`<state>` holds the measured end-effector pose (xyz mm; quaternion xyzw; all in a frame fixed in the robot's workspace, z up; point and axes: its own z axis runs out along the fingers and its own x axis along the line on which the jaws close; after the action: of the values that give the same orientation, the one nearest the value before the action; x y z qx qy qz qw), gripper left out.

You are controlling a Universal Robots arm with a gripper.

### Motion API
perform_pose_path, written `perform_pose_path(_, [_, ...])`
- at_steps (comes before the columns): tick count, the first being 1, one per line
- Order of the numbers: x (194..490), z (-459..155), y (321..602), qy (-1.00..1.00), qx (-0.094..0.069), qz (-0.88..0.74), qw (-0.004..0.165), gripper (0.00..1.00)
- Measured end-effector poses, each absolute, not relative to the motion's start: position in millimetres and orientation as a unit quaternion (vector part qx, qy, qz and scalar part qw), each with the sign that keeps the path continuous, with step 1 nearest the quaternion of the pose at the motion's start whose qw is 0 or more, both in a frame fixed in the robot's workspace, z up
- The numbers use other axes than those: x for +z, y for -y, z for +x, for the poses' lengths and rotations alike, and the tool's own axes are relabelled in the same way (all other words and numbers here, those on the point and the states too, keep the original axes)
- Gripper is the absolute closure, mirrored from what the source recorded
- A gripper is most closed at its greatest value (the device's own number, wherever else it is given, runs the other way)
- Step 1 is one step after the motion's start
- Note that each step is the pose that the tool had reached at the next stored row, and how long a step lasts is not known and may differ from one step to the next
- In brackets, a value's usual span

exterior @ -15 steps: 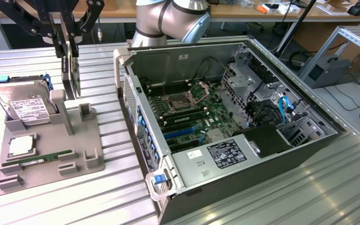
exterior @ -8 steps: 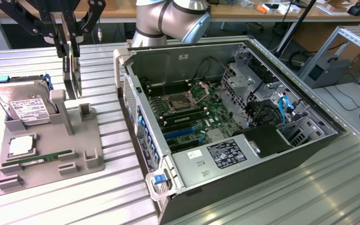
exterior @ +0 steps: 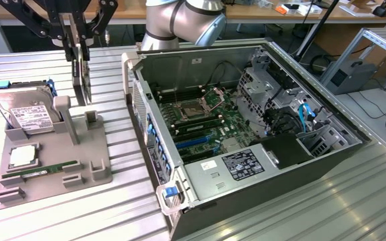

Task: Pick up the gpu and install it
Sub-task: 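Pick up the gpu and move the gpu toward the slot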

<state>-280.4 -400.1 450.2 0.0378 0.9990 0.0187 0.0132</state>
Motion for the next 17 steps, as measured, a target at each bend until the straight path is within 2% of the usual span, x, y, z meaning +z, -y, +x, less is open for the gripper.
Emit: perform_pose_path(17, [450.2,-267.1,400.0,-0.999,0.019,0.038,0.013,0.73])
